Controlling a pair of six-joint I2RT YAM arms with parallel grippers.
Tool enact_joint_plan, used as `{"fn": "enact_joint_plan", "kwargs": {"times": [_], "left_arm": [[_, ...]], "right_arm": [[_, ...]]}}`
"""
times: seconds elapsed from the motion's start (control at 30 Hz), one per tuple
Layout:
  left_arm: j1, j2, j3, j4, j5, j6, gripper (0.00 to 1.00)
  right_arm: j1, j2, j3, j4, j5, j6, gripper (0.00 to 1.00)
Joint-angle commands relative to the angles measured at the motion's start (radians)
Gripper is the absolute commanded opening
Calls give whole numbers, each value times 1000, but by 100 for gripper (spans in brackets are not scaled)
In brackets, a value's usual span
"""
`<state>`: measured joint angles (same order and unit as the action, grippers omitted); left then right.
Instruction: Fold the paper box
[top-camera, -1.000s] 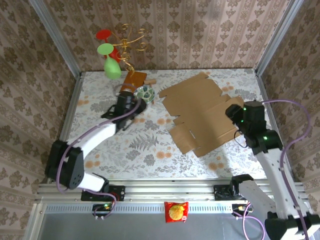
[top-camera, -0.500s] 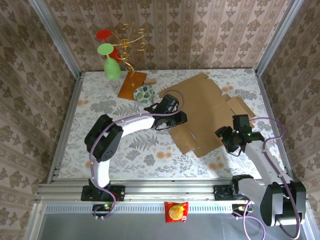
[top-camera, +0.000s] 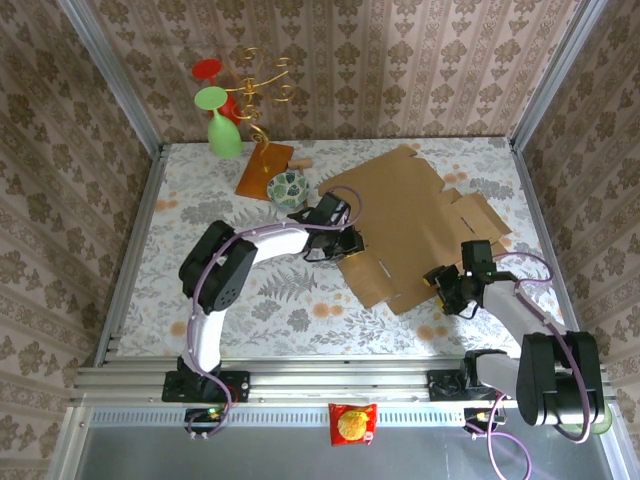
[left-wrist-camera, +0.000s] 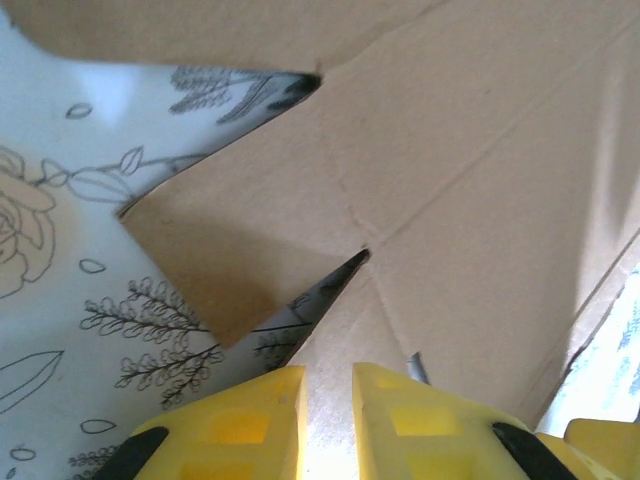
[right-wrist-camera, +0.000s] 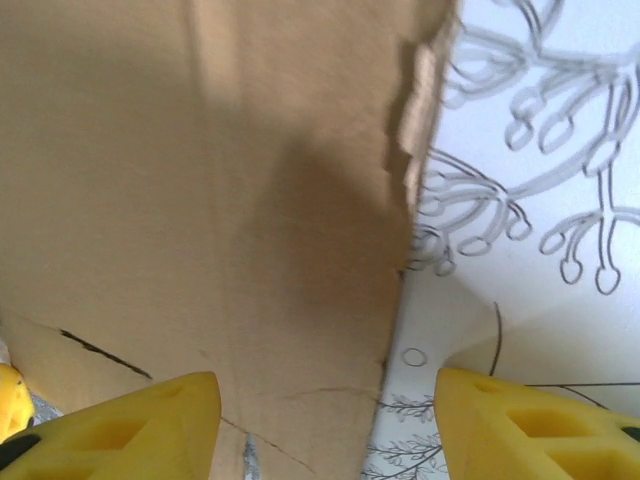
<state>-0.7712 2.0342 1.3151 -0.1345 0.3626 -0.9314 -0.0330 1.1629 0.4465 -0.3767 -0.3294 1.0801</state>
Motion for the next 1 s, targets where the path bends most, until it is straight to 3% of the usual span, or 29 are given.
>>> {"fn": "enact_joint_plan", "kwargs": {"times": [0.0,0.53,0.97], "left_arm": [[4,22,-22,-17,27,36,19],[13,64,-27,-52,10,80,15],[13,58,-24,-56,11,86,14]], "right_arm": [[11,13,-23,42,-75,63,59],[125,-92,-83,78,-99,265,55],[134,-83,-110,237,-33,240,21]]}}
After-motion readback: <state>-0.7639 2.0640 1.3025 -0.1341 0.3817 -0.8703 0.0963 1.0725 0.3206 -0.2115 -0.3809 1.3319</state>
